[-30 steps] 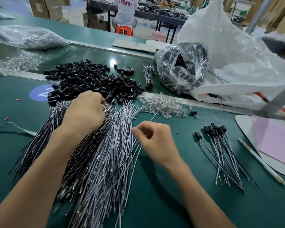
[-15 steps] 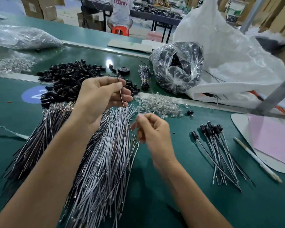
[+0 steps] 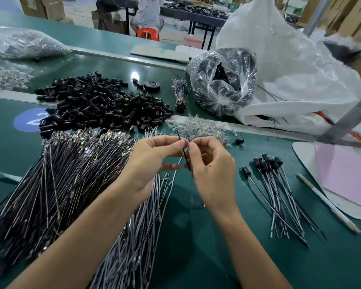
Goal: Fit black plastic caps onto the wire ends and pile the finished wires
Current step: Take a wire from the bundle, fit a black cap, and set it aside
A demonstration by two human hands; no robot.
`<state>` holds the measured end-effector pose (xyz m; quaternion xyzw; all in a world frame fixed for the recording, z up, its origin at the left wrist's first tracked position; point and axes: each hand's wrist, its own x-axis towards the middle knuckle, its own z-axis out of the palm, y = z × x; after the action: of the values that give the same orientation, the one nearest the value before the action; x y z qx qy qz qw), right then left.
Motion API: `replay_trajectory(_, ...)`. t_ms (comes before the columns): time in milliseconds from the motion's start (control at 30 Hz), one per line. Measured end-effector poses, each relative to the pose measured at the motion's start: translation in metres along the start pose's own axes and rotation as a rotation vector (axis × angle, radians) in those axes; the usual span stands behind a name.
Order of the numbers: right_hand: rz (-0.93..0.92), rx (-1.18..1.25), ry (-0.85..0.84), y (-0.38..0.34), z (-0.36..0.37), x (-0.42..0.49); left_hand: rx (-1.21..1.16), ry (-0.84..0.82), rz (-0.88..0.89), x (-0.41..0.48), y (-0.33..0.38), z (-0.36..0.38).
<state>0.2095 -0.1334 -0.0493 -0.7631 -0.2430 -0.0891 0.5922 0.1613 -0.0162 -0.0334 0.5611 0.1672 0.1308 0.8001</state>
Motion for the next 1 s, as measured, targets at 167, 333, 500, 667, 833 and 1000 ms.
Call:
replay_trajectory(167,-0.04,-0.036,-0.053,-0.001,0.0,0.001,-0.02,-0.029,0.031,0.003,0.0,-0.003)
replay_trajectory(333,-0.066,-0.085,-0.047,0.001,0.002,0.002,-0.014,-0.005,0.078,0.007,0.003,-0.008)
replay_trajectory(500,-0.089,-0.096,-0.091,0.002,0.004,0.001,-0.073,0.038,0.104,0.009,0.003,-0.009)
replay_trajectory(667,-0.124,-0.136,-0.126,0.005,0.0,0.002,-0.074,0.054,0.155,0.008,0.003,-0.011)
replay_trajectory(833,-0.127,-0.217,-0.155,0.009,-0.006,0.006,0.117,0.076,0.23,0.008,0.002,-0.013)
replay_trajectory(1000,-0.127,-0.311,-0.179,0.013,-0.016,0.009,0.225,0.039,0.157,0.011,0.002,-0.019)
